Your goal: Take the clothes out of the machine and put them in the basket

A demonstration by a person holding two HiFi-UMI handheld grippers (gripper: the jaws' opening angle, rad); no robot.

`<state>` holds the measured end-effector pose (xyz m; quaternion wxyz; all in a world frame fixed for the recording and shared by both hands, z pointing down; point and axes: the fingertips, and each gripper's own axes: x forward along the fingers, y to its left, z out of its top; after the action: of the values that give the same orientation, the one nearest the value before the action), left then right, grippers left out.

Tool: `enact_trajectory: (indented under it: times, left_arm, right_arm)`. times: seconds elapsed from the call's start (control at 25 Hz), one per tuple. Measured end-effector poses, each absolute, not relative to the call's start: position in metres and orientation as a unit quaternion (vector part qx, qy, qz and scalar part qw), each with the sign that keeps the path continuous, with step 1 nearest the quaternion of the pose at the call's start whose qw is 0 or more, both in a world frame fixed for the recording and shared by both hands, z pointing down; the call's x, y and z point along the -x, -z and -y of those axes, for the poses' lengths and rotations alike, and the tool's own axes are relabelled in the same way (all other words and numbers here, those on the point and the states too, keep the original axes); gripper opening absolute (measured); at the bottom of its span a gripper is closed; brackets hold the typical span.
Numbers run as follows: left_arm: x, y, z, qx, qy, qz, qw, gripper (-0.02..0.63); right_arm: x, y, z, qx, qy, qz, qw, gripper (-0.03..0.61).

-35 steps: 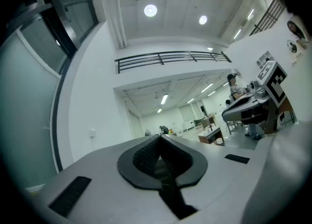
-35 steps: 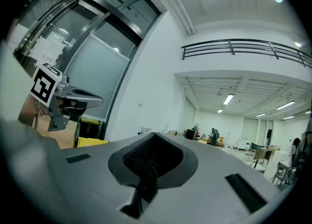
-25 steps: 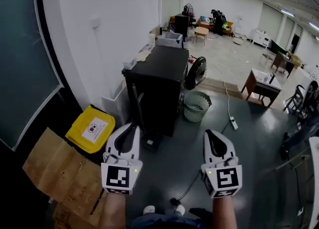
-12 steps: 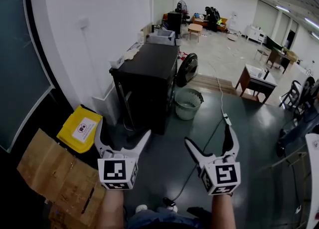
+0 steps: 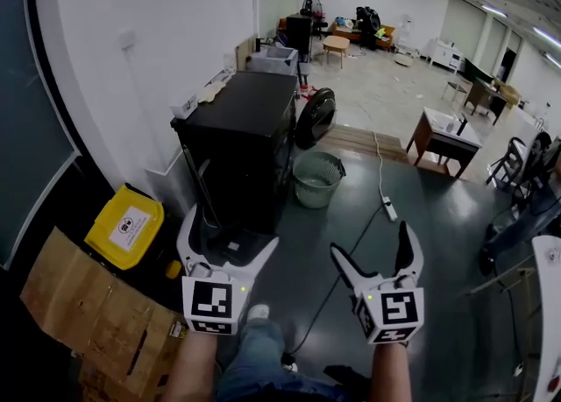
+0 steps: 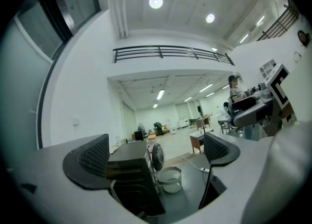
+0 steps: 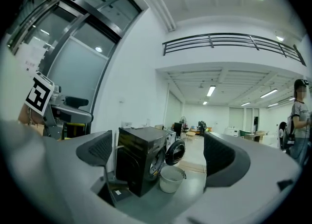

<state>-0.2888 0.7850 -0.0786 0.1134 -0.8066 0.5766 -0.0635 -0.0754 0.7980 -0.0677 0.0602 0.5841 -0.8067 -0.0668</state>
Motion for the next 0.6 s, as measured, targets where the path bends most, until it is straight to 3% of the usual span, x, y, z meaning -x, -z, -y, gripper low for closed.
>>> enact_trajectory:
  times: [0.6]
  left_arm:
    - [0.237,0.063,-0.594,0.845,0.054,-0.525,0.09,0.571]
  right_arm:
    - [0.018,0.052,-0.644,-0.638,0.044,0.764,0.089,0.566]
